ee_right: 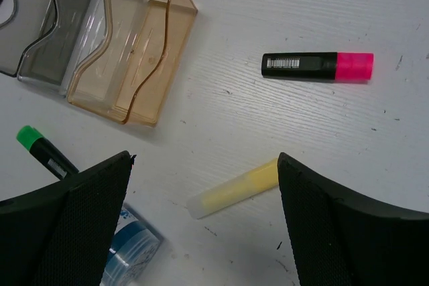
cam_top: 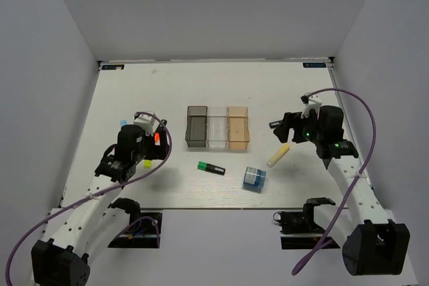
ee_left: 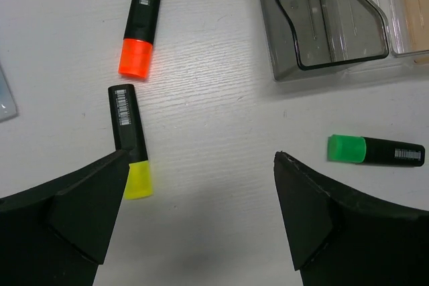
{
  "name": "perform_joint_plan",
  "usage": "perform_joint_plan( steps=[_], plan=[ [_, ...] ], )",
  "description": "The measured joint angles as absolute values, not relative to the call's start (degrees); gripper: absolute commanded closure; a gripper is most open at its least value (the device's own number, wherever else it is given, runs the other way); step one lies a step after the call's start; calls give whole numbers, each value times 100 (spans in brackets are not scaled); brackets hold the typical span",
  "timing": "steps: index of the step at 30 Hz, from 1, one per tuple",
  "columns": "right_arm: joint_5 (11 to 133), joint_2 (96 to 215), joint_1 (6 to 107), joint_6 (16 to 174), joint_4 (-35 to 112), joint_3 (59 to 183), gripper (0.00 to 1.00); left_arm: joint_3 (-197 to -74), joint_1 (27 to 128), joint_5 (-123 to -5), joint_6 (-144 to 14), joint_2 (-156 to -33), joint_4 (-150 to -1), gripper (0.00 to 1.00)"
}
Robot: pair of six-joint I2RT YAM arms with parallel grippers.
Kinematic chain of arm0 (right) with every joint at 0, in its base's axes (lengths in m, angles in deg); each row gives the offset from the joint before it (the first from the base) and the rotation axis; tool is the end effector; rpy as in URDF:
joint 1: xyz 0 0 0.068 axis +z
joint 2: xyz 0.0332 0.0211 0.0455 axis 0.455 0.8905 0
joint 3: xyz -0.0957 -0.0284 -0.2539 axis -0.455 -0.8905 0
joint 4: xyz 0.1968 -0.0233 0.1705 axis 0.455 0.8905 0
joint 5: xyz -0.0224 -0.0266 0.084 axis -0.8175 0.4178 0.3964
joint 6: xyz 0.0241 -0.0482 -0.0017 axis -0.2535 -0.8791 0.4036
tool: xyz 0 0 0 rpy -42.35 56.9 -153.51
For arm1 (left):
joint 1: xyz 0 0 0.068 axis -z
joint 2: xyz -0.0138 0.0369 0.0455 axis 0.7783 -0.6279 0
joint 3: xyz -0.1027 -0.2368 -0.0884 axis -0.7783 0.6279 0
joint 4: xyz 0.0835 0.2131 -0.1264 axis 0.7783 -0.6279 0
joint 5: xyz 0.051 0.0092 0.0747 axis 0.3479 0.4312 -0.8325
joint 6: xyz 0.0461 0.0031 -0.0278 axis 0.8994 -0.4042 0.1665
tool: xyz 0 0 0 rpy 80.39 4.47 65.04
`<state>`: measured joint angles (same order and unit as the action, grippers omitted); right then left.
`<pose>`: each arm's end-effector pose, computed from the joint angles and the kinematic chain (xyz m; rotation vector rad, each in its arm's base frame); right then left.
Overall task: Sort the stationery into containers
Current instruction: Pick up the pen from the center of the board.
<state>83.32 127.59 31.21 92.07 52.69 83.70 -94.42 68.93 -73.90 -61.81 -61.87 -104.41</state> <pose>0.2068 0.0268 0.2660 -0.2077 2.0804 0.4403 0.1553 -0.0490 0.2343 0.1646 2.2410 -0.2243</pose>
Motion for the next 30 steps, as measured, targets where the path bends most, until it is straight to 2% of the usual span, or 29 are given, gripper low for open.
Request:
perform_joint_plan(
  steps=[4, 7, 8, 10, 11, 12, 13, 14, 15, 16, 17, 19, 20, 22, 26, 30],
  plan=[
    [8485, 12735, 3132, 8779, 5374, 8381, 10, -9651, 6834, -7350, -6260, -6493, -10483, 2],
    [8647, 12722, 3147, 8101, 5813, 8515, 10, -9898, 6770, -7355, -6369, -6803, -10548, 21],
    [8671, 12744, 3162, 7865, 6025, 8619, 10, -10010, 6733, -7359, -6411, -6934, -10583, 39],
    [8673, 12781, 3178, 7515, 6296, 8807, 10, -10218, 6615, -7353, -6553, -7172, -10692, 68],
    [8644, 12810, 3200, 7334, 6412, 8912, 10, -10333, 6523, -7353, -6592, -7312, -10745, 96],
    [8662, 12832, 3206, 7164, 6508, 8987, 10, -10440, 6396, -7357, -6671, -7448, -10802, 100],
    [8679, 12847, 3208, 7030, 6583, 9033, 14, -10537, 6261, -7350, -6752, -7579, -10878, 100],
    [8706, 12849, 3210, 6927, 6637, 9054, 42, -10613, 6139, -7357, -6806, -7695, -10944, 100],
    [8780, 12845, 3215, 6809, 6670, 9054, 99, -10698, 5977, -7357, -6852, -7833, -11009, 96],
    [8885, 12845, 3226, 6772, 6714, 9054, 100, -10755, 5813, -7350, -6905, -7979, -11049, 81],
    [8963, 12845, 3239, 6812, 6746, 9054, 97, -10801, 5684, -7353, -6933, -8132, -11081, 49],
    [9114, 12840, 3276, 6871, 6781, 9052, 35, -10913, 5428, -7348, -6966, -8510, -11154, 40],
    [9165, 12840, 3300, 6903, 6792, 9050, 15, -11000, 5328, -7322, -6970, -8740, -11204, 30],
    [9250, 12840, 3363, 6873, 6786, 9050, 15, -11201, 5124, -7158, -6918, -9264, -11239, 28],
    [9357, 12840, 3460, 6840, 6788, 9050, 18, -11754, 4818, -7077, -6813, -10241, -11368, 41],
    [9414, 12853, 3519, 6829, 6795, 9050, 20, -12095, 4432, -7219, -6699, -10608, -11433, 39]
  ],
)
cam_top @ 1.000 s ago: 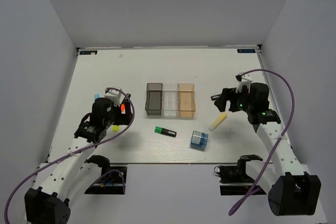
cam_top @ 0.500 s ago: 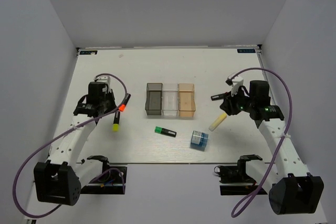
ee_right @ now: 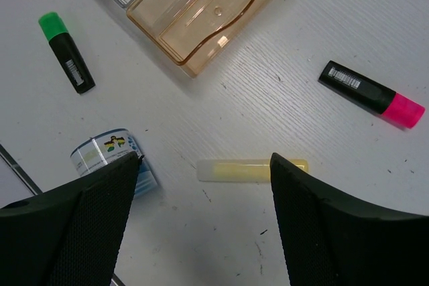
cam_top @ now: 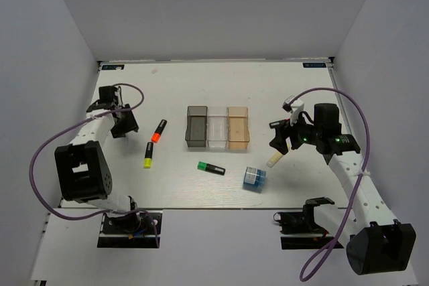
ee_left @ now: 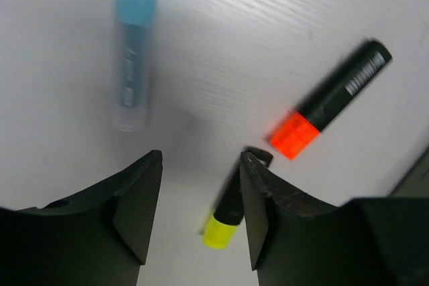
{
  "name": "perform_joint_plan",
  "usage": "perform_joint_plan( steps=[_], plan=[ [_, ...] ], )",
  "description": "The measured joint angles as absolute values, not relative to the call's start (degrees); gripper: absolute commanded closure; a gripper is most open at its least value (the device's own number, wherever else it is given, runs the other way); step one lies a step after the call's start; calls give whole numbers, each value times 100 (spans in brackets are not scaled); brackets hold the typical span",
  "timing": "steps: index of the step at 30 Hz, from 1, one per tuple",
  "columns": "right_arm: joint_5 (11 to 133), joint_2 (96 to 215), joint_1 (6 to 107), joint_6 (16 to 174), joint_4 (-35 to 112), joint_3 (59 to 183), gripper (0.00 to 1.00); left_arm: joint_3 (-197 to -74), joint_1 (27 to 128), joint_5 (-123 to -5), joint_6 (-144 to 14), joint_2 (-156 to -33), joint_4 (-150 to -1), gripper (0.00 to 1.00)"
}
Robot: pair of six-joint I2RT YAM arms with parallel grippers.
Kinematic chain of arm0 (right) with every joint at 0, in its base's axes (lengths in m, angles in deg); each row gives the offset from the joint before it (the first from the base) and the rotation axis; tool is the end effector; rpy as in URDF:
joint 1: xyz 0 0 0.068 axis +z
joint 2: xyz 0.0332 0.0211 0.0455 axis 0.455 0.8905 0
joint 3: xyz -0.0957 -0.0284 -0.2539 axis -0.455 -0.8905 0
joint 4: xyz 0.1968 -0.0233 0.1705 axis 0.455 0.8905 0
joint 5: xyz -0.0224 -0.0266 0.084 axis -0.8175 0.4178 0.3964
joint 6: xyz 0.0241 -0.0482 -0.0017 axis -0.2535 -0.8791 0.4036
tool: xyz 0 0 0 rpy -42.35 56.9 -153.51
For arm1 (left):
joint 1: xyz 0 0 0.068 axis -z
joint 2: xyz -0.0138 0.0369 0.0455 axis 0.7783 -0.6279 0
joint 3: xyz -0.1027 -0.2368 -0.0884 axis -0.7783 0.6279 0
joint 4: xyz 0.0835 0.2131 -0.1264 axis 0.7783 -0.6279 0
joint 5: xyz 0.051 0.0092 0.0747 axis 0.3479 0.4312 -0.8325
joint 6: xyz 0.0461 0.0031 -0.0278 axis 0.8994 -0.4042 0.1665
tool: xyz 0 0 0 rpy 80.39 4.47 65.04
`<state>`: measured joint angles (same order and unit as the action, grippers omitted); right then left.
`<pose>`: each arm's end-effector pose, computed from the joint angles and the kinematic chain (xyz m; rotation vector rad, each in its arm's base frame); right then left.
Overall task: Sort the stationery into containers
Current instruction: Pick up the pen from the center of the board.
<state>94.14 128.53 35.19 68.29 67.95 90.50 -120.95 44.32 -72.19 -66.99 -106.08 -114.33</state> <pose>0.1943 0.0458 0.2816 -0.7928 2.0417 0.4792 0.2903 0.0344 0.2109 -0.4875 2.6762 -0.0441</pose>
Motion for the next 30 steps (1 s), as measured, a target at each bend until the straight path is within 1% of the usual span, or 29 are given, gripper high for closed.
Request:
perform_joint_plan(
  steps=[3, 8, 17, 21, 24, 25, 27, 28, 30],
  plan=[
    [9416, 12853, 3565, 6829, 6801, 9050, 20, -12539, 4075, -7307, -6564, -10949, -11523, 35],
    [9401, 12840, 3617, 6823, 6801, 9050, 20, -13111, 3863, -7497, -6240, -11577, -11549, 33],
    [9283, 12891, 3731, 6807, 6801, 9050, 20, -13203, 3863, -7517, -5703, -12455, -11571, 32],
    [9210, 12982, 3772, 6807, 6801, 9050, 18, -13271, 3863, -7530, -5558, -12617, -11564, 40],
    [9149, 13000, 3787, 6809, 6803, 9050, 18, -13273, 3863, -7519, -5491, -12643, -11512, 53],
    [9134, 13000, 3798, 6809, 6801, 9050, 18, -13269, 3863, -7517, -5475, -12645, -11486, 63],
    [9103, 13000, 3798, 6807, 6803, 9050, 18, -13247, 3863, -7506, -5445, -12645, -11433, 71],
    [9099, 13000, 3798, 6807, 6801, 9050, 18, -13234, 3863, -7506, -5434, -12643, -11414, 78],
    [9088, 12998, 3798, 6809, 6801, 9050, 18, -13212, 3863, -7506, -5427, -12632, -11385, 85]
  ],
)
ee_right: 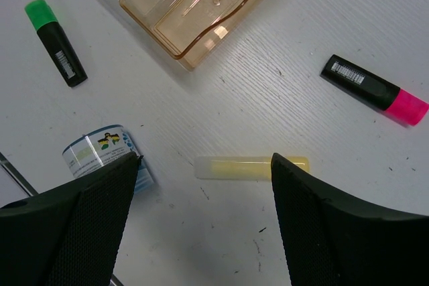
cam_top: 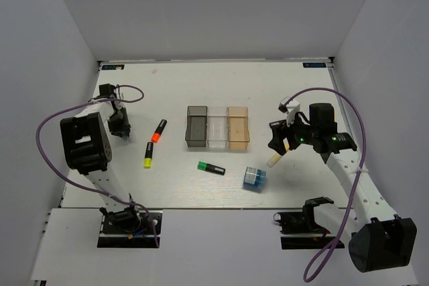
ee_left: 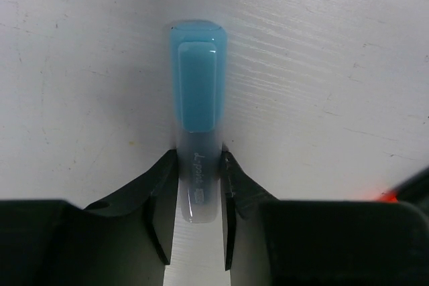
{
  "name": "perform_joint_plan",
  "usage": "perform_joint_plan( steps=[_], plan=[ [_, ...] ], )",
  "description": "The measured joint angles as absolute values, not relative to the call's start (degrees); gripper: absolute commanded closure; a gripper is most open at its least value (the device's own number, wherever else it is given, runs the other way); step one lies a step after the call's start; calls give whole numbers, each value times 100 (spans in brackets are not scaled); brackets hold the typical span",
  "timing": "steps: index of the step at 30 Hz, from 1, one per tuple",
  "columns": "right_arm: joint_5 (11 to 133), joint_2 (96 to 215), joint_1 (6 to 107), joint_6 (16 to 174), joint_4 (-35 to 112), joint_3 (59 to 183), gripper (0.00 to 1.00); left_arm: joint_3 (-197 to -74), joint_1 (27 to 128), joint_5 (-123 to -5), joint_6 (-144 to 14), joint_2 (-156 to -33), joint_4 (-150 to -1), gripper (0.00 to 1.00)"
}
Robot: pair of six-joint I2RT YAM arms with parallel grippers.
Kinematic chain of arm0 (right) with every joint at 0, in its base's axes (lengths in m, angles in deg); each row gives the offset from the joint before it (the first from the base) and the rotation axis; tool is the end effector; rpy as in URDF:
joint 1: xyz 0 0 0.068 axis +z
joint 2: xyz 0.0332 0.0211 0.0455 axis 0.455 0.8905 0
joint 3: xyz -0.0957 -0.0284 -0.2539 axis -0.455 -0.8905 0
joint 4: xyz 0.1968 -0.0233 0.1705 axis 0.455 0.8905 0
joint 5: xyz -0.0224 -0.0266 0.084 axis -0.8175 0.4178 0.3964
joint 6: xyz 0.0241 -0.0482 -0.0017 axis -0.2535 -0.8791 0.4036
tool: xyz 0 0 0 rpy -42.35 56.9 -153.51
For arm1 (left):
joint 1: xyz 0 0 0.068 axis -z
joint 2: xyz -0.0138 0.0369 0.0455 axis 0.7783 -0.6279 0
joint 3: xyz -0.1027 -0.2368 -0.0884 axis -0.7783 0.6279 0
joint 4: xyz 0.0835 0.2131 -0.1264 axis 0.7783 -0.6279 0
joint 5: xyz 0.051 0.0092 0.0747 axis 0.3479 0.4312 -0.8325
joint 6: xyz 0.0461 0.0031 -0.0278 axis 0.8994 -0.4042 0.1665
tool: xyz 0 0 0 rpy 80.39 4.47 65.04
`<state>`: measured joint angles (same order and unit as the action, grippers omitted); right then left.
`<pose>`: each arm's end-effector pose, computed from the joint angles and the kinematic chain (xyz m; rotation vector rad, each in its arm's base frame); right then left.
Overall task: Sort the stationery into containers
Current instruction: Pick up the pen from the center of the board, then place the pen in the storage box.
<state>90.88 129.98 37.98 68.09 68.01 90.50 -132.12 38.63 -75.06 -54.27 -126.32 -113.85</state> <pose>0.1969 0.0544 0.2763 -0.8242 2.0722 0.4497 0.3468 0.0784 0.1571 -0.3510 2.8518 0.1021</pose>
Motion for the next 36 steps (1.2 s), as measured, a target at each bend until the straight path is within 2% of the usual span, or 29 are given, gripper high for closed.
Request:
perform_joint_plan(
  steps=[3, 5, 8, 11, 15, 22, 29, 36],
  plan=[
    [9086, 12998, 3798, 6807, 6801, 9050, 18, -13201, 3863, -7503, -5445, -12613, -11377, 95],
    [9086, 12998, 3798, 6812, 6801, 9050, 12, -13201, 3872, -7479, -5499, -12586, -11392, 100],
    [9090, 12998, 3803, 6814, 6799, 9050, 10, -13197, 3918, -7320, -5689, -12471, -11473, 100],
    [9110, 12995, 3803, 6805, 6799, 9050, 17, -13199, 4077, -7079, -5943, -12119, -11532, 100],
    [9132, 12995, 3803, 6807, 6799, 9050, 19, -13238, 4412, -6618, -6306, -11437, -11538, 100],
    [9130, 13000, 3803, 6807, 6799, 9048, 19, -13238, 5505, -6041, -6747, -10685, -11442, 100],
    [9112, 13127, 3803, 6807, 6797, 9048, 19, -13236, 7194, -5965, -7027, -10683, -11230, 100],
    [9086, 13148, 3803, 6807, 6797, 9048, 19, -13308, 7721, -6312, -7224, -11275, -11042, 100]
  ],
)
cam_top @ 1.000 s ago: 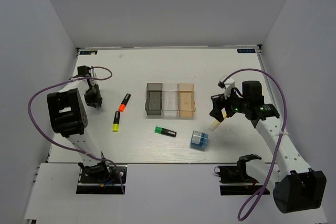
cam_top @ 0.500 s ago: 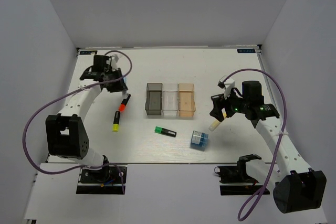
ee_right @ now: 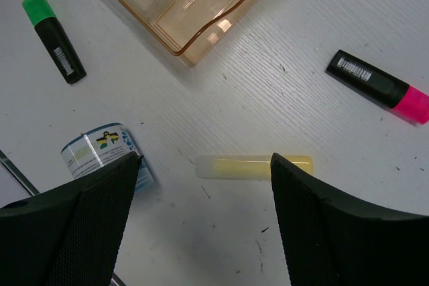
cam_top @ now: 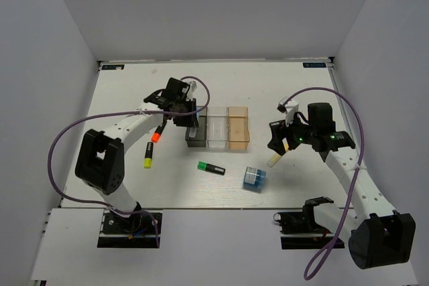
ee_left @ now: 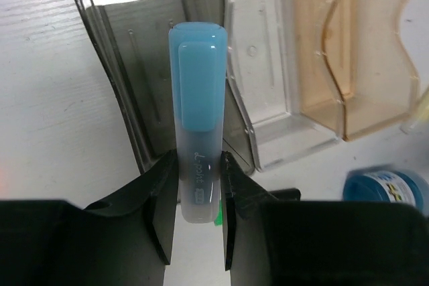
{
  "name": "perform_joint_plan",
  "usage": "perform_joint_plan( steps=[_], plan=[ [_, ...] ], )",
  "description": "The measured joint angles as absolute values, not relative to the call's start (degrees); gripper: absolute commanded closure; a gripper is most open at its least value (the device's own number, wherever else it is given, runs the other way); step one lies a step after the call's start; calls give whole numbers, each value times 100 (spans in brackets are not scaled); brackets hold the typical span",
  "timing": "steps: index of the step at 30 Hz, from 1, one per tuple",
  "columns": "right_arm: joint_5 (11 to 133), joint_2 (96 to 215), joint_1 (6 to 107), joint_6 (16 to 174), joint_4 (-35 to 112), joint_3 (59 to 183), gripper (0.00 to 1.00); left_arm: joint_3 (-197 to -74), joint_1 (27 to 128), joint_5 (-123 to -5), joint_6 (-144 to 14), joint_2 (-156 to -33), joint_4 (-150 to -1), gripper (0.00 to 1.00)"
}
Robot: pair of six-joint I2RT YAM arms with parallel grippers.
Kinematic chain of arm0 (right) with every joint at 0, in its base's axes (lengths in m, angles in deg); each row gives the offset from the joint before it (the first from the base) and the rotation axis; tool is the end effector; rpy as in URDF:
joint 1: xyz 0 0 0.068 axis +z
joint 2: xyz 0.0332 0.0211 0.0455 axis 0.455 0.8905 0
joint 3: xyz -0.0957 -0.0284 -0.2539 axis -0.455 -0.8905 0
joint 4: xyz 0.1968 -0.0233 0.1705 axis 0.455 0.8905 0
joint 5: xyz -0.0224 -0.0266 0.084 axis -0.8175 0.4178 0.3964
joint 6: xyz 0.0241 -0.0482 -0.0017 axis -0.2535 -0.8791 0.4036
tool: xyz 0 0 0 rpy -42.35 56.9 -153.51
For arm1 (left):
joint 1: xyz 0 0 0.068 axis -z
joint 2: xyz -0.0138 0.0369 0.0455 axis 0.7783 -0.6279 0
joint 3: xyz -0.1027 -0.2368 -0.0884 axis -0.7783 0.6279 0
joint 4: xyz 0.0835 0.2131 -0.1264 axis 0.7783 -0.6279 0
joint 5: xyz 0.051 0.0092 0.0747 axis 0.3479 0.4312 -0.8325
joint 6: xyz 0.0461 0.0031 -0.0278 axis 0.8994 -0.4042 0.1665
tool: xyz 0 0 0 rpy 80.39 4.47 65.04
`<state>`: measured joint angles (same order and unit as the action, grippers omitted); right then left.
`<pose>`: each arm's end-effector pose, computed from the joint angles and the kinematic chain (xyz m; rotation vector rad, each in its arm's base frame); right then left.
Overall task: Sort the stationery into containers
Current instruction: Place the pen in the storage box, then pick up the pen from the center of the board.
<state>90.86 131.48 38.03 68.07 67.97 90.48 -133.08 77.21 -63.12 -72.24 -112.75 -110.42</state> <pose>0.2011 0.0553 0.2714 -0.8264 2.0971 0.4573 0.3060 -0.1564 0.2435 0.2228 2.6091 -0.5025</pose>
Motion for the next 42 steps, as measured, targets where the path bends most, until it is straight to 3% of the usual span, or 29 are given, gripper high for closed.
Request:
perform_joint_plan(
  steps=[7, 10, 11, 15, 20, 21, 22, 23, 24, 27, 28, 29, 30, 31, 33, 37, 42],
  plan=[
    [9060, 13148, 3801, 6805, 6799, 9043, 18, -13697, 7773, -6618, -7357, -11996, -11001, 99],
    [9020, 13148, 3801, 6803, 6797, 9043, 11, -13898, 7850, -6677, -7370, -12143, -11005, 74],
    [9009, 13148, 3801, 6794, 6797, 9041, 10, -13970, 7883, -6703, -7372, -12193, -11001, 54],
    [8946, 13159, 3801, 6764, 6797, 9041, 10, -14075, 7996, -6789, -7381, -12263, -11005, 39],
    [8859, 13214, 3801, 6759, 6799, 9041, 10, -14167, 8047, -6861, -7386, -12263, -11071, 41],
    [8845, 13223, 3801, 6759, 6797, 9041, 12, -14200, 8047, -6872, -7388, -12263, -11095, 61],
    [8837, 13232, 3801, 6757, 6799, 9041, 14, -14228, 8047, -6889, -7392, -12252, -11110, 76],
    [8824, 13236, 3801, 6750, 6799, 9041, 18, -14233, 8047, -6924, -7399, -12217, -11116, 87],
    [8813, 13238, 3801, 6735, 6799, 9041, 35, -14224, 8047, -6970, -7346, -12158, -11167, 99],
    [8771, 13251, 3801, 6667, 6795, 9041, 78, -13992, 8023, -7366, -7348, -11721, -11213, 99],
    [8747, 13262, 3801, 6663, 6792, 9041, 94, -13793, 8005, -7552, -7362, -11459, -11234, 92],
    [8712, 13273, 3801, 6654, 6788, 9041, 94, -13551, 7972, -7729, -7372, -11148, -11274, 83],
    [8677, 13286, 3801, 6656, 6784, 9041, 91, -13277, 7876, -7816, -7388, -10825, -11313, 51],
    [8631, 13301, 3801, 6676, 6781, 9041, 70, -13009, 7745, -7833, -7370, -10523, -11324, 45],
    [8533, 13354, 3803, 6685, 6775, 9041, 54, -12517, 7284, -7877, -7383, -10027, -11374, 40],
    [8365, 13529, 3803, 6663, 6740, 9041, 48, -12209, 6399, -7831, -7187, -10058, -11431, 35],
    [8192, 13638, 3803, 6656, 6733, 9039, 38, -12329, 6248, -7648, -6791, -10882, -11322, 32]
  ],
)
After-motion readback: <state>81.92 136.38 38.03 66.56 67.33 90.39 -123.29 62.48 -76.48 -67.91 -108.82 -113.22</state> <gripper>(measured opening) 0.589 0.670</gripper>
